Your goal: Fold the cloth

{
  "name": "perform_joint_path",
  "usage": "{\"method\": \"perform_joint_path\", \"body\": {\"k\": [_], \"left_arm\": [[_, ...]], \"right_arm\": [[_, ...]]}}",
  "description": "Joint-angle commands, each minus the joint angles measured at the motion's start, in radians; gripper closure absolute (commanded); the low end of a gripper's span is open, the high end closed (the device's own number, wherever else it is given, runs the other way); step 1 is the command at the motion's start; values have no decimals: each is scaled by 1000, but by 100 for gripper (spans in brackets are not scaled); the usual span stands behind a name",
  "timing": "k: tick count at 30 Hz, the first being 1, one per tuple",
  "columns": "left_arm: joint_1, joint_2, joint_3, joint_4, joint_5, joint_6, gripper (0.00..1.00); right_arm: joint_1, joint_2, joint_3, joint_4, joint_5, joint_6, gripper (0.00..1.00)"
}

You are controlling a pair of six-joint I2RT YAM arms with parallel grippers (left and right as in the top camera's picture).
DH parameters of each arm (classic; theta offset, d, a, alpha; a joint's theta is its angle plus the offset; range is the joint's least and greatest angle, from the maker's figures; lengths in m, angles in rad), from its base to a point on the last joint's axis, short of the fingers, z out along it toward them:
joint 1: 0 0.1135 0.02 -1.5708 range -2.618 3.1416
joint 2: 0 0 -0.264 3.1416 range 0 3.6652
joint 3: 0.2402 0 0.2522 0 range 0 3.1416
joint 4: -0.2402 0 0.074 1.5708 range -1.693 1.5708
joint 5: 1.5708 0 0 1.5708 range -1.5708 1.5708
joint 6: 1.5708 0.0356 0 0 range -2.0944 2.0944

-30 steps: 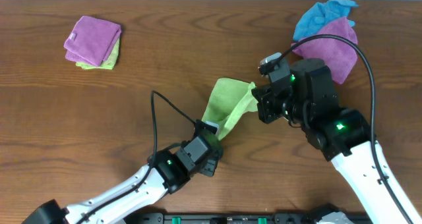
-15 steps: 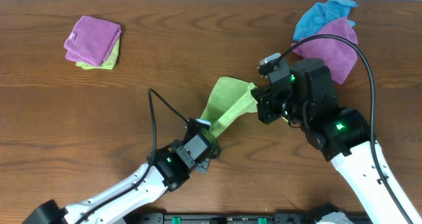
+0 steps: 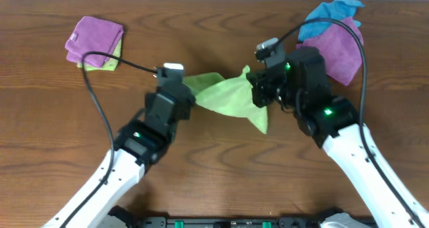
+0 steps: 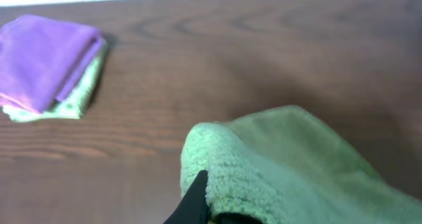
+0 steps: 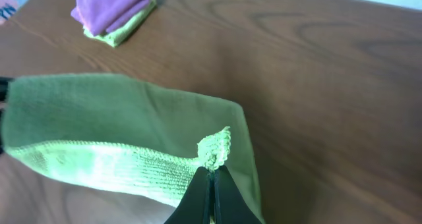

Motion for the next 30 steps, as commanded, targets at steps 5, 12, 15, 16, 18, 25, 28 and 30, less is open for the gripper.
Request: {"method": "perform_joint_path", "body": {"k": [5,12,15,16,18,25,28,30], "left_arm": [[163,8,18,176,230,74,94],[259,115,48,305,361,74,94],[266,186,101,323,378,84,95],[266,206,122,327,378,99,94],[266,248,186,329,378,122,94],[266,272,413,249,379,182,95],[266,272,451,142,379,182,94],[266,274,451,85,378,183,94]], "right_arm": [[-31,74,16,168,-9,36,99],[-74,170,17,322,-2,64,99],[-110,204,36,385,-3,97,99],[-122,216,50,401,-3,106,99],[-143,240,95,415,-4,126,99],[-157,251,307,351,-18,121,99],[-156,251,334,278,-18,97,99],[-156,252,334,233,-18,77,99]]}}
